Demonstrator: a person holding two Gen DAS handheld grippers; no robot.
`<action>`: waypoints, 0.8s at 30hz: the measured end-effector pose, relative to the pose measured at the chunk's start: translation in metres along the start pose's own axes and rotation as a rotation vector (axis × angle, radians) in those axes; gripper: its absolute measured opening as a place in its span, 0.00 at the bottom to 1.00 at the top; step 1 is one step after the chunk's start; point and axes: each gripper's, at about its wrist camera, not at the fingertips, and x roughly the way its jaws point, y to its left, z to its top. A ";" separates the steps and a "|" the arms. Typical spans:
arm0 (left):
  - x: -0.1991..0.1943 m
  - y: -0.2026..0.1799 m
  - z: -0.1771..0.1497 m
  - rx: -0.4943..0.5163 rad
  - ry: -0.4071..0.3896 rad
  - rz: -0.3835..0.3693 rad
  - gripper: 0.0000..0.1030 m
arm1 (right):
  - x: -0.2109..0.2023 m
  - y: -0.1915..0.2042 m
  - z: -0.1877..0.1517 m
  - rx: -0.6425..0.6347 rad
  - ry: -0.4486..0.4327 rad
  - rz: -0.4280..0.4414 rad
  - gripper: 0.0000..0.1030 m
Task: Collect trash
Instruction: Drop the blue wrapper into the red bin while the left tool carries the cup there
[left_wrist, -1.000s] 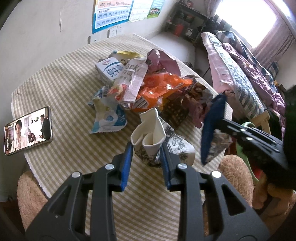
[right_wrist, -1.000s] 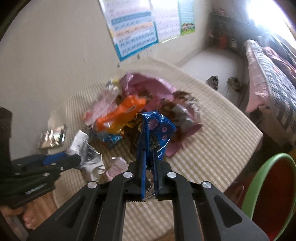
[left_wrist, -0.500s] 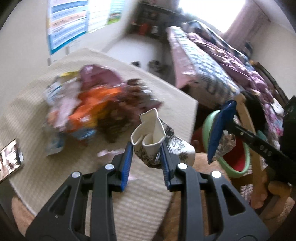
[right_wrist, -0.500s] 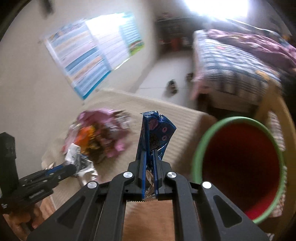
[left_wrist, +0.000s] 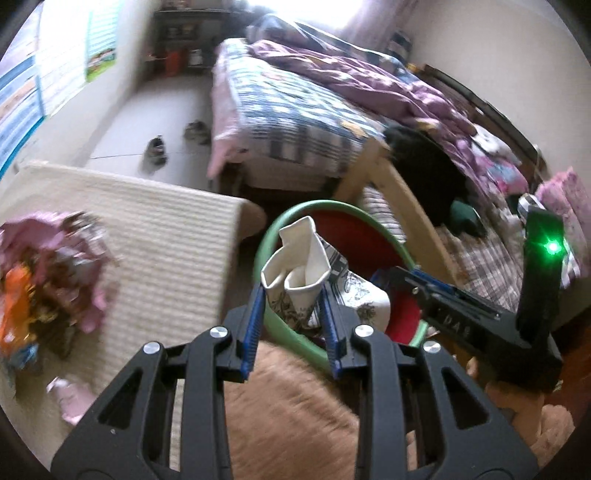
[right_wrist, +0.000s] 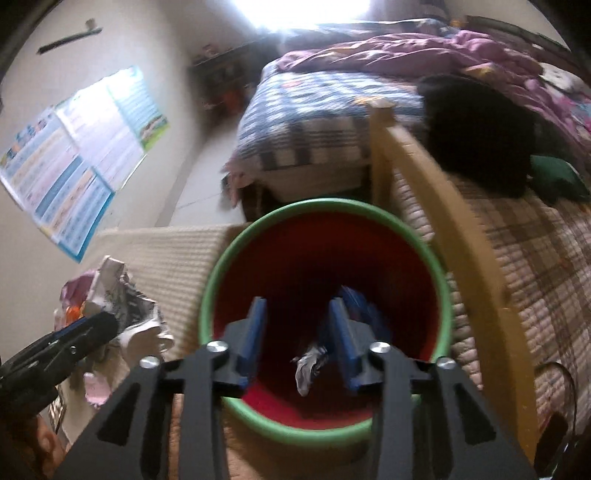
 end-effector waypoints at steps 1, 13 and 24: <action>0.004 -0.006 0.002 0.011 0.003 -0.003 0.27 | -0.003 -0.004 -0.001 0.009 -0.009 -0.007 0.40; 0.018 -0.028 0.013 0.051 -0.012 -0.019 0.62 | -0.009 -0.019 0.008 0.056 -0.057 -0.034 0.44; -0.035 0.055 -0.011 -0.095 -0.041 0.139 0.62 | 0.002 0.009 0.002 0.007 -0.015 -0.006 0.46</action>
